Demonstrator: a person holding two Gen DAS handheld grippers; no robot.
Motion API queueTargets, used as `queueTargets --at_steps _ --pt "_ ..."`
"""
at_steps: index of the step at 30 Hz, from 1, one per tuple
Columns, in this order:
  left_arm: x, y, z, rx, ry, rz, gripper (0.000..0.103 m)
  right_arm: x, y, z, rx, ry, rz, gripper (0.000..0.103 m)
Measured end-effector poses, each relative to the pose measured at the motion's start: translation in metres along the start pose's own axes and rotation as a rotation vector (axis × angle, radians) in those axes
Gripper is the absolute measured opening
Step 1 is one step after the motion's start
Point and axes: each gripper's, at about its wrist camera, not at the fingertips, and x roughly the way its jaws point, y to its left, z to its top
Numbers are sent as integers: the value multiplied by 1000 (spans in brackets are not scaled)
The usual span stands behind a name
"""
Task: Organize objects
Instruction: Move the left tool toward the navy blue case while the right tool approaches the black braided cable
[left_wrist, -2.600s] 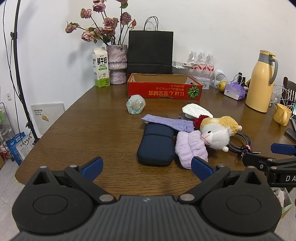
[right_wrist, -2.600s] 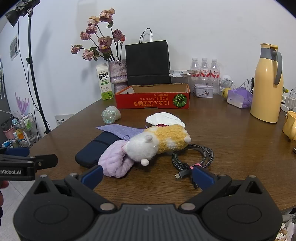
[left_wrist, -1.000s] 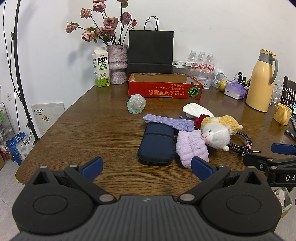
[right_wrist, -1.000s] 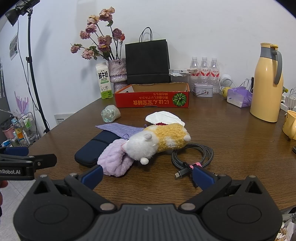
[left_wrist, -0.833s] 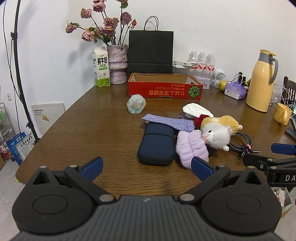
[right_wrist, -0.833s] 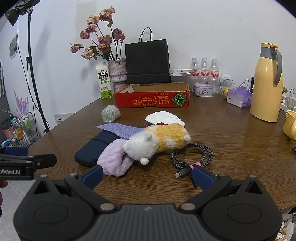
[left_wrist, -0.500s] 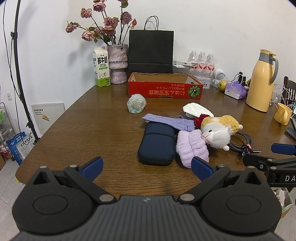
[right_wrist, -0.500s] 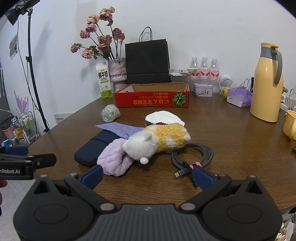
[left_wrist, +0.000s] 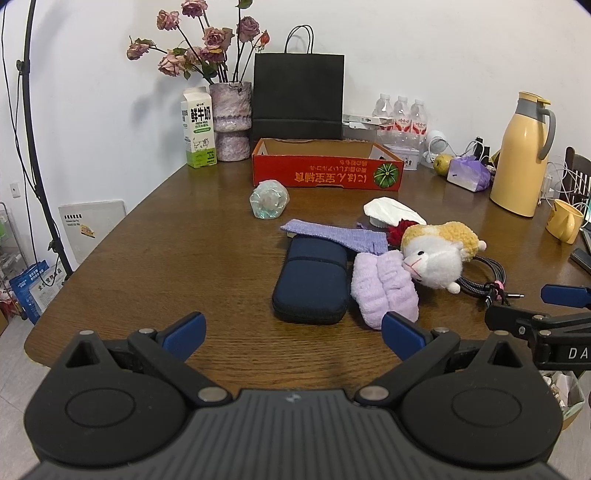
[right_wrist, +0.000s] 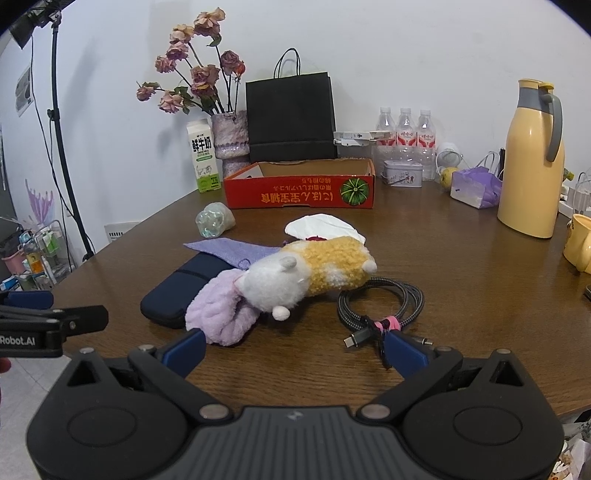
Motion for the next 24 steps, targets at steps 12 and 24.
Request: queueTargets --at_steps 12,24 --pt "20 -1 -3 0 28 -14 103 13 -10 -6 -6 22 -30 103" --pt "47 5 0 -23 68 14 103 39 -23 -7 -15 57 -60 103"
